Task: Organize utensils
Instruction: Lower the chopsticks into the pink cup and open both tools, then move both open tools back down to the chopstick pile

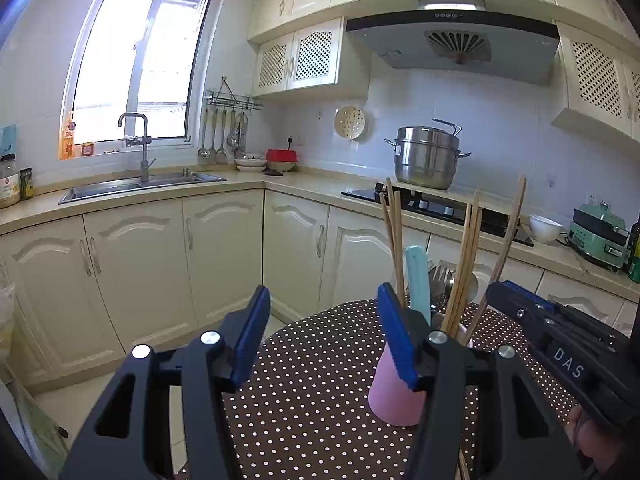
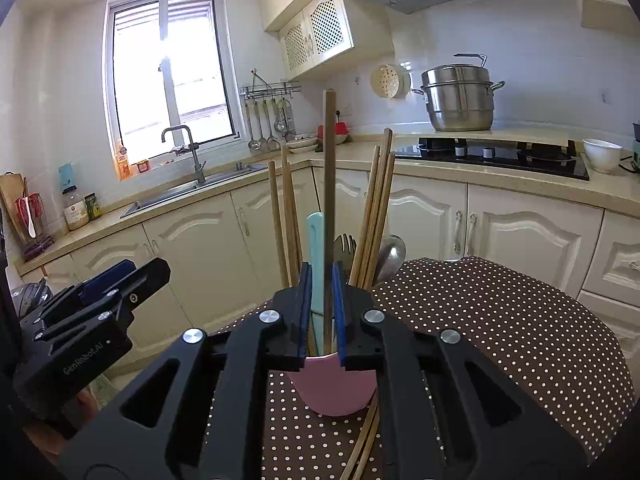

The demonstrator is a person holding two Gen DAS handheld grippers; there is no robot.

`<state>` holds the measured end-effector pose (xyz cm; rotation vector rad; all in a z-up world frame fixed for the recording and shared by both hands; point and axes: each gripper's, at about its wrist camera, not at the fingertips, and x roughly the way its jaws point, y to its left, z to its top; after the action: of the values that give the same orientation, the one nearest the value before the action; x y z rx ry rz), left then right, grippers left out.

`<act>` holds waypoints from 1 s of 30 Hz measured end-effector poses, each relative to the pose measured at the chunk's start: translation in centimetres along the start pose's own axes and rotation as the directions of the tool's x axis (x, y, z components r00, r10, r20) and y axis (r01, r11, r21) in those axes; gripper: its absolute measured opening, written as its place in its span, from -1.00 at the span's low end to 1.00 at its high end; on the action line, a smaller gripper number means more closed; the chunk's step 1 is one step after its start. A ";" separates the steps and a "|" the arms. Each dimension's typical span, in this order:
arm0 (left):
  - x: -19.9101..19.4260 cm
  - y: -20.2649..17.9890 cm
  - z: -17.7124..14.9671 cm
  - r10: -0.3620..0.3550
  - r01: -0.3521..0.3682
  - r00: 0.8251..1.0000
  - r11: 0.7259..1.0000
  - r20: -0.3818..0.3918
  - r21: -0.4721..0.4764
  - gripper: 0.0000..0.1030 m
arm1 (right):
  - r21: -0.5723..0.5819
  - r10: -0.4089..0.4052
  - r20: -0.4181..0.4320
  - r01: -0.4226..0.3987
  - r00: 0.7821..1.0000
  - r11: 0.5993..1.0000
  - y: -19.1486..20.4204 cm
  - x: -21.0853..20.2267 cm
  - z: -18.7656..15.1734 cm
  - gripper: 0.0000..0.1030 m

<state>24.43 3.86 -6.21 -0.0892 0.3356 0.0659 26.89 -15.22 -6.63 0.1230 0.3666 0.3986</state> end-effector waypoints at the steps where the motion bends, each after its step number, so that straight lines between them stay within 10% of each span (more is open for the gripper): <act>1: -0.3 0.0 0.1 0.002 -0.002 1.000 1.000 0.004 0.000 0.09 | -0.001 -0.002 0.006 0.002 1.000 1.000 0.1 -0.3 0.0 -0.42; 21: -6.6 -1.7 0.7 -0.006 0.004 0.999 0.999 0.049 0.042 0.36 | -0.028 -0.007 0.047 0.008 0.999 1.000 2.2 -6.7 -0.1 0.02; 30: -6.5 -3.7 -1.3 -0.110 0.117 0.989 0.991 -0.101 0.067 0.44 | -0.019 -0.077 -0.011 0.077 0.997 0.997 0.4 -8.9 -2.3 0.21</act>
<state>18.17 -0.30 -5.00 -0.0388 0.4288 -0.0641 18.26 -18.28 -5.82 0.0886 0.3775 0.3265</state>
